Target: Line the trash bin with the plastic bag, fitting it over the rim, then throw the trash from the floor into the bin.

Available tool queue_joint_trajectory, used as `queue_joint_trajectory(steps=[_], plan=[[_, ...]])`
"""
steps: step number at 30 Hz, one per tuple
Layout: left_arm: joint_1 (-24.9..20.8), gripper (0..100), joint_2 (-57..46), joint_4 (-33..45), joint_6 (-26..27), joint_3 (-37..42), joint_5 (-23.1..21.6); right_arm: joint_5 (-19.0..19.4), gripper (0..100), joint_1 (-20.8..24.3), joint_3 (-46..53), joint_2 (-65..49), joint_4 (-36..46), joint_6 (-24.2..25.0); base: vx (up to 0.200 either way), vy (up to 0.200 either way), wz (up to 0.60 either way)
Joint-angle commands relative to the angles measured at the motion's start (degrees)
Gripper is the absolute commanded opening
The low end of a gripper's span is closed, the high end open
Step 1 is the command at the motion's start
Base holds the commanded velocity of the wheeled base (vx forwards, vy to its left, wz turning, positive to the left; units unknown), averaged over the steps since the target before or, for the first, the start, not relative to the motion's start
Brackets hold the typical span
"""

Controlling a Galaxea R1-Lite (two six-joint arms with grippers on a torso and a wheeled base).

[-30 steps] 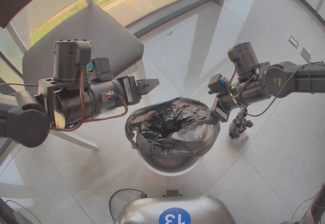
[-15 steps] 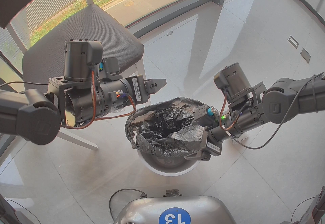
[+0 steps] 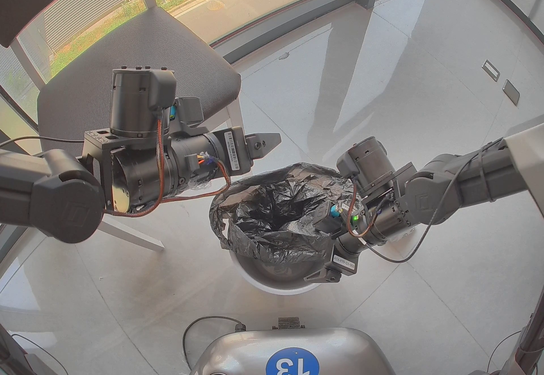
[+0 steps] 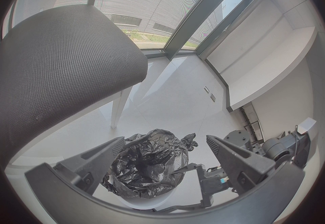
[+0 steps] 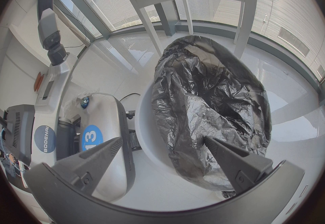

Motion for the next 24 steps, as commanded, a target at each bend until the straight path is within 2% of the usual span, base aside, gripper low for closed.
queue_joint_trajectory(steps=[1, 2, 16, 24], plan=[[-0.32, 100, -0.43, 0.03, -0.03, 0.42, 0.06, 0.12, 100, -0.02, -0.2, 3.7, -1.13, 0.02, 0.0, 0.0, 0.0], [-0.32, 100, -0.43, 0.03, -0.03, 0.42, 0.06, 0.12, 0, -0.02, -0.2, 3.7, -1.13, 0.02, 0.0, 0.0, 0.0], [-0.4, 100, -0.25, -0.15, 0.06, 0.07, 0.06, 0.21, 0, 0.42, -2.05, 5.55, -2.62, 0.11, 0.0, 0.0, 0.0], [-0.4, 100, -0.61, -0.41, 0.06, 0.24, 0.06, 0.3, 0, 4.46, 1.03, 0.89, -2.09, -0.16, 0.0, 0.0, 0.0]])
